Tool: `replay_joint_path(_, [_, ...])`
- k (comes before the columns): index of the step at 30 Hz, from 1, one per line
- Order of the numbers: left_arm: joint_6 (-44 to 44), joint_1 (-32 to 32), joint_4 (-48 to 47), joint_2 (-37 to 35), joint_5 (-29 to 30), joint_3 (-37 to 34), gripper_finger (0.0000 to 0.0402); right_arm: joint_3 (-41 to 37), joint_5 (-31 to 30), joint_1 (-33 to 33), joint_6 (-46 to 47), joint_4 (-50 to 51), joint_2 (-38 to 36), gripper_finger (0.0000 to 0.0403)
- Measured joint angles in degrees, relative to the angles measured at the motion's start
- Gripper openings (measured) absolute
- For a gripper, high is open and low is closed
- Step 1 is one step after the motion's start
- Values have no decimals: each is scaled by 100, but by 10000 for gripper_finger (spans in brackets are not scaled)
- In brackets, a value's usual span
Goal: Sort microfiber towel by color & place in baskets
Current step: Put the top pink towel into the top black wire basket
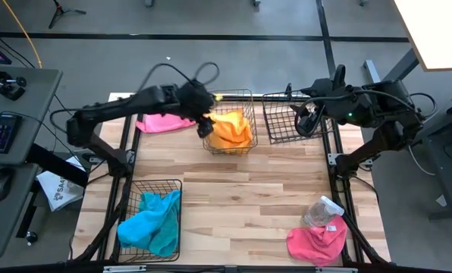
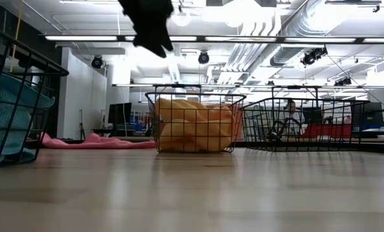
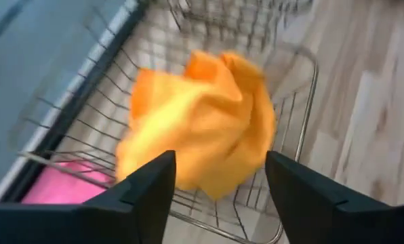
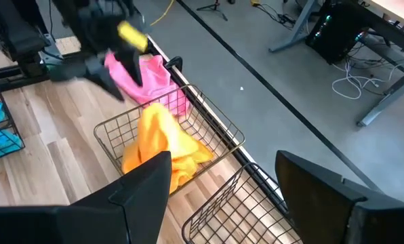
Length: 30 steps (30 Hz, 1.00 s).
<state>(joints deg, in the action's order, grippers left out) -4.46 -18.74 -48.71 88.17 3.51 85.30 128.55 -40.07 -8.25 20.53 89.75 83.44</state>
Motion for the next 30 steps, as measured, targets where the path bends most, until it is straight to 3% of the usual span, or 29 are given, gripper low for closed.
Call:
replay_joint_path(7, [-509, -497, -747, -834, 1054, -373, 238, -2, -42, 0, 24, -133, 2, 259])
replay_joint_path(17, [-1796, -1090, -661, -1983, 645, -3058, 239, -4, -186, 2, -2, -372, 26, 259])
replay_joint_path(23, [-1010, -1677, -135, -1578, 338, -3827, 239, -4, -342, 312, 8, -788, 52, 259])
replay_joint_path(30, [-2, -2130, 264, -684, 904, -3839, 239, -4, -383, 1016, -7, -1553, 311, 259])
